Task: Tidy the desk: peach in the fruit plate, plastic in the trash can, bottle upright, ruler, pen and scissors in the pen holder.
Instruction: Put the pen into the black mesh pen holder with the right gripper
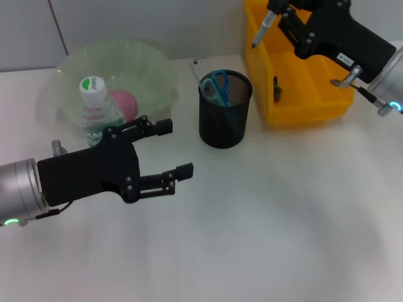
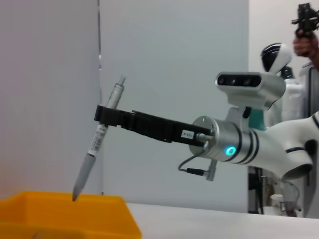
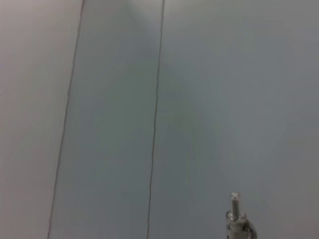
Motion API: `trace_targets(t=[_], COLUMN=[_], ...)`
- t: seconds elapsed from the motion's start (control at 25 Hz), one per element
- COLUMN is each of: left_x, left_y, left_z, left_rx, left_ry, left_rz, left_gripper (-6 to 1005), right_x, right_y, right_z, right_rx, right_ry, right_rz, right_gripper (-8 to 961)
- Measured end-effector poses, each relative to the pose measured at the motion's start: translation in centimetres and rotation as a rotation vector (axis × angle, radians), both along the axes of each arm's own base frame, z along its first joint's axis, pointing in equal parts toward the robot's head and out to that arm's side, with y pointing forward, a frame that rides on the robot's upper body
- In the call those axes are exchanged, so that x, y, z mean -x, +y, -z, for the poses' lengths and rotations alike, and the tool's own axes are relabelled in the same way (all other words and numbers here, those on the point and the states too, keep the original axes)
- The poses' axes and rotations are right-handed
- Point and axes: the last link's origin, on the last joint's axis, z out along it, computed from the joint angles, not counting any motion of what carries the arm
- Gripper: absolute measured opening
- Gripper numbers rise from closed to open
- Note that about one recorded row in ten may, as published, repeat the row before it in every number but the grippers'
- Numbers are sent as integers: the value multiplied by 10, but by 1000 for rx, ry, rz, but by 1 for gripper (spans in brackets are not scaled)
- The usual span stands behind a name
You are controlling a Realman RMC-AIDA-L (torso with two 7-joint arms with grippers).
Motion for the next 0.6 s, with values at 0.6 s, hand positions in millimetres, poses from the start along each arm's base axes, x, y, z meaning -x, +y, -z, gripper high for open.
trace_targets(t=[0.6], left_x=[13], left_y=[-2], left_z=[10], left_rx=[-75], left_ry=[-1], left_rz=[-38], left_gripper=[846], right_x=[6], right_y=[18], right_z=[29], right_rx=[229], right_ry=[-117], right_rz=[118], right_gripper=[256])
